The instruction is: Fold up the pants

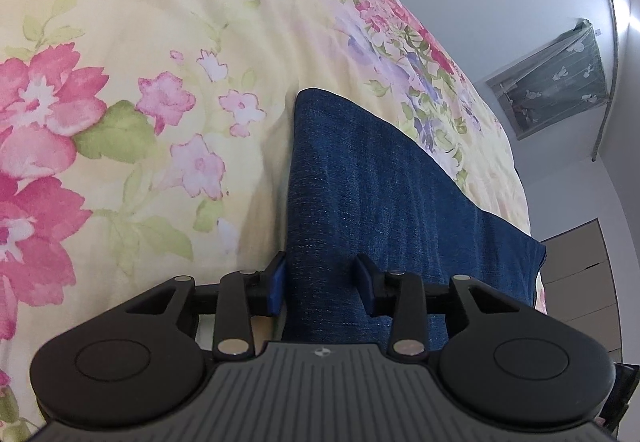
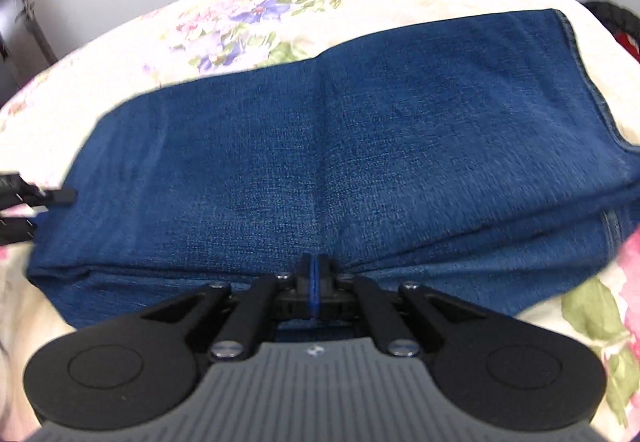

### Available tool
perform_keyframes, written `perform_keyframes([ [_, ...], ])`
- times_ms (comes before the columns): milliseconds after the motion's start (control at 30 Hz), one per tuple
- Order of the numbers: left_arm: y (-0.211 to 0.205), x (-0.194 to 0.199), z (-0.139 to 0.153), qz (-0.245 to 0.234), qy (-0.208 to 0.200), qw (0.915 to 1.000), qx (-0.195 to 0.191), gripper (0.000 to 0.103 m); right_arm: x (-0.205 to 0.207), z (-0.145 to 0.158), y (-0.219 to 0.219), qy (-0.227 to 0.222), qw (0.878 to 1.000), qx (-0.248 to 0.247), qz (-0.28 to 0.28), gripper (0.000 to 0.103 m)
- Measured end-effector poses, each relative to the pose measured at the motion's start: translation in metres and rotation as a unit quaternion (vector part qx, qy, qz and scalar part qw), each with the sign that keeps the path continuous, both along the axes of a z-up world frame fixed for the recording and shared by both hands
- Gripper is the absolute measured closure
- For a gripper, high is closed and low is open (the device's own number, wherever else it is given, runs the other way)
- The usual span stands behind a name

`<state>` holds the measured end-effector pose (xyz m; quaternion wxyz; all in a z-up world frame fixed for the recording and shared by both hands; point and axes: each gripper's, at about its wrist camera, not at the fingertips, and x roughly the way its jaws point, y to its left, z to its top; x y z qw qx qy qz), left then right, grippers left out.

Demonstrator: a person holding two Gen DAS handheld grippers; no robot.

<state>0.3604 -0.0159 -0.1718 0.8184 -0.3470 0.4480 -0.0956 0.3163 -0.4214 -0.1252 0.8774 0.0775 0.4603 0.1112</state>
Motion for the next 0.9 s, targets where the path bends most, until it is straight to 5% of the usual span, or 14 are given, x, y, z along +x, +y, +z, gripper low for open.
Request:
perform_keyframes([
  [67,-0.003,0.000,0.006,-0.009,-0.005,0.9997,0.023,0.060,-0.010,0.015,-0.021,-0.021,0.999,0.011,-0.031,0.094],
  [133,-0.007,-0.003,0.016,-0.012,-0.017,0.9984,0.052,0.060,-0.019,0.027,-0.051,-0.037,0.996,0.036,-0.076,0.058],
  [267,-0.013,-0.006,0.037,-0.004,-0.044,0.9927,0.112,0.059,-0.027,0.030,-0.129,-0.028,0.974,0.113,-0.194,0.053],
  [433,-0.042,-0.004,0.069,-0.041,-0.086,0.9846,0.147,0.059,-0.029,0.001,-0.213,-0.008,0.920,0.228,-0.318,0.035],
  [667,-0.122,0.022,0.069,-0.134,-0.069,0.9784,0.142,0.060,-0.010,-0.034,-0.250,-0.026,0.890,0.292,-0.348,0.038],
  [900,-0.196,0.061,0.049,-0.187,-0.066,0.9706,0.137,0.063,-0.010,-0.038,-0.247,-0.048,0.898,0.298,-0.320,0.069],
])
